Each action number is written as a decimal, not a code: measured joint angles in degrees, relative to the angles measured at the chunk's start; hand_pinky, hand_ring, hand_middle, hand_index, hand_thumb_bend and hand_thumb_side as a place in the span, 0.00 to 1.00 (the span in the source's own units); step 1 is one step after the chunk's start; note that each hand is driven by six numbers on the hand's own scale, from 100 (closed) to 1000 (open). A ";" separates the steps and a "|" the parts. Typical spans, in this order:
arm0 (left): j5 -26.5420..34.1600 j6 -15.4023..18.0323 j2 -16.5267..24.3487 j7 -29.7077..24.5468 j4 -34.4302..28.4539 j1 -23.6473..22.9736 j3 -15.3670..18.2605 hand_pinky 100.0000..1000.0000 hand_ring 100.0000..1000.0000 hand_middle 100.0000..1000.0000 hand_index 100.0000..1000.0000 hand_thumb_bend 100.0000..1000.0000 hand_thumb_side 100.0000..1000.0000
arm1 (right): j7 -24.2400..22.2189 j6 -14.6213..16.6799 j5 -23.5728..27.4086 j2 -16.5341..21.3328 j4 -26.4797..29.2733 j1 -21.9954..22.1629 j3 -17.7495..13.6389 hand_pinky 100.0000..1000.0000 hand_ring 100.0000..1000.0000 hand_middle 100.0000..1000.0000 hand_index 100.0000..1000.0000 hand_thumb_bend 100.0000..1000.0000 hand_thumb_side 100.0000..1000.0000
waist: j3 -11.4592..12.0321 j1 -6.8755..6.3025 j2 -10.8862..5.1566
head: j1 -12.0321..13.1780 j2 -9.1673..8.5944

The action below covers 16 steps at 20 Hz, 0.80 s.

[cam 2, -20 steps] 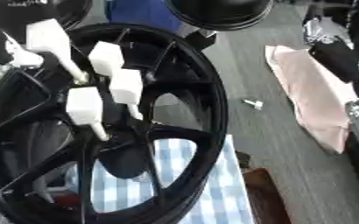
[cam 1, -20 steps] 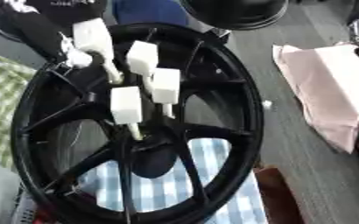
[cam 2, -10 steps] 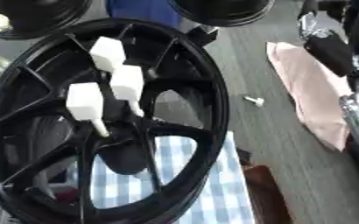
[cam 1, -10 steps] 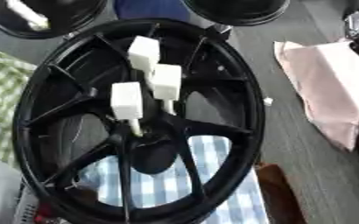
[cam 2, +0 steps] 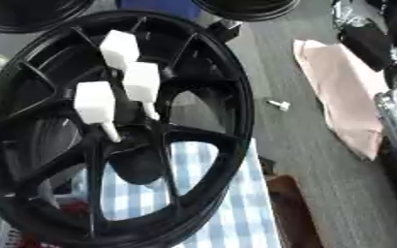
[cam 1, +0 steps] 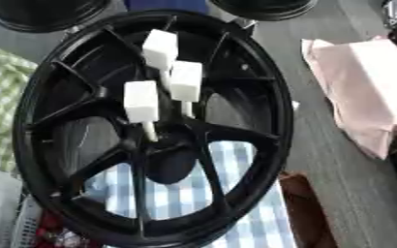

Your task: Pull the pin out of the wheel hub.

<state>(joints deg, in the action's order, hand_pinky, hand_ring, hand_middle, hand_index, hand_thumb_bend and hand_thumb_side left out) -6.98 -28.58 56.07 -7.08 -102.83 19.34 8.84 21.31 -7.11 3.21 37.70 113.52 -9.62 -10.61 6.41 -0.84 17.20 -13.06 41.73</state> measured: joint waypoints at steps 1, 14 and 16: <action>1.04 0.61 -0.85 1.41 -0.21 -1.70 0.52 0.63 0.47 0.30 0.38 0.35 0.14 | 0.01 0.00 0.00 -0.17 0.00 -0.10 0.00 0.88 0.75 0.73 0.76 0.07 0.27 | -0.02 0.00 0.00 | 0.12 0.00; 3.49 1.34 -6.55 6.43 4.72 -9.80 4.09 0.68 0.71 0.64 0.74 0.56 0.76 | 0.20 0.13 0.05 -0.34 0.00 -0.11 -0.32 0.88 0.75 0.73 0.76 0.07 0.27 | -0.22 0.36 -0.01 | 1.24 -0.59; 6.03 2.60 -7.77 11.55 3.76 -9.76 5.36 0.64 0.64 0.57 0.69 0.49 0.71 | 0.31 0.18 0.05 -0.38 0.00 -0.10 -0.34 0.88 0.75 0.73 0.76 0.07 0.27 | -0.18 0.36 -0.01 | 1.17 -0.61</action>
<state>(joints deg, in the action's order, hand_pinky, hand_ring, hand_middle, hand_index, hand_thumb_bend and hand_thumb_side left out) -0.95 -25.98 48.30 4.47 -99.07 9.58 14.20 21.62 -6.93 3.26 37.32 113.52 -9.72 -10.95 6.23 -0.48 17.19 -11.88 41.13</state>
